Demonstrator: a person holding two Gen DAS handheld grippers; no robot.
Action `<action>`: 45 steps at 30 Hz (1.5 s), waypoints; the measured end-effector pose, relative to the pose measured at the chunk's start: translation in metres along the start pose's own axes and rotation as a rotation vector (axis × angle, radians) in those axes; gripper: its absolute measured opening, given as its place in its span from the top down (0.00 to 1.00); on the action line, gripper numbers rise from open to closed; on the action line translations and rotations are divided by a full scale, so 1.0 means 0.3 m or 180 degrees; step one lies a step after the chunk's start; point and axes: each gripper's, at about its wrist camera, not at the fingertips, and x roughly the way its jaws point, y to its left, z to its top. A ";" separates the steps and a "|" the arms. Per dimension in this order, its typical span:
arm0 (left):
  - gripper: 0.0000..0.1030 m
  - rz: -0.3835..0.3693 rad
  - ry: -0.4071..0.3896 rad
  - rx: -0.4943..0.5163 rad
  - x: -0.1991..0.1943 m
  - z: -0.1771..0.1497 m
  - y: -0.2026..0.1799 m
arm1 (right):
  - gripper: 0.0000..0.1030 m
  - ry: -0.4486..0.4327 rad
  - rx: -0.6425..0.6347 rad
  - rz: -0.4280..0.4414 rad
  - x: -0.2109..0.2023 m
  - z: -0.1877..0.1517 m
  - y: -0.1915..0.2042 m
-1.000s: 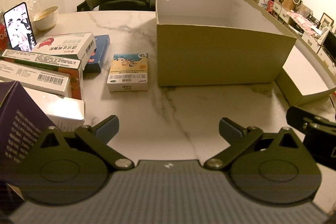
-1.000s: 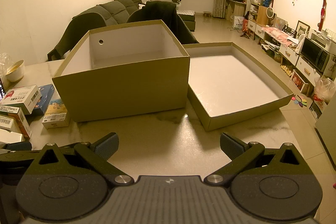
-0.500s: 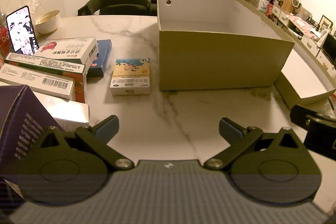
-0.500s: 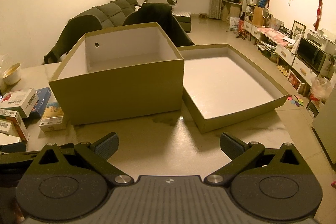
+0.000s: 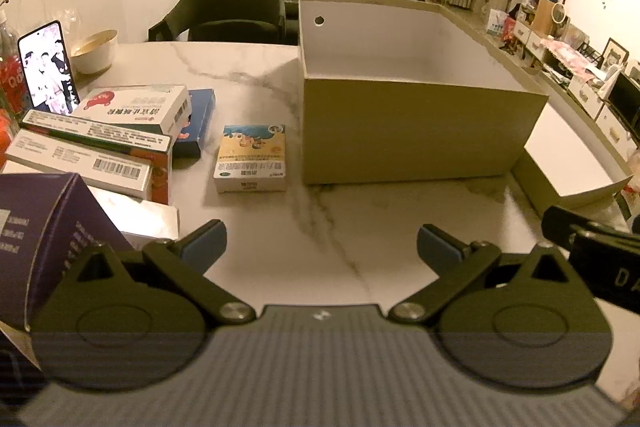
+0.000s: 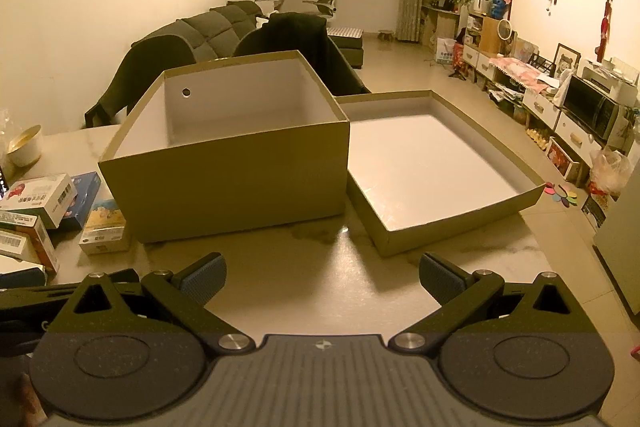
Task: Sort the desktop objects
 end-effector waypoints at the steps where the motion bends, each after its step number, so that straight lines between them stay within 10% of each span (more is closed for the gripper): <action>1: 0.00 -0.0003 -0.0006 0.0008 -0.003 0.000 0.001 | 0.00 -0.0005 0.0002 -0.0002 -0.002 0.000 -0.001; 45: 0.00 -0.0001 -0.0608 -0.0233 -0.132 0.042 0.169 | 0.00 -0.0402 -0.0012 0.0487 -0.058 0.050 0.080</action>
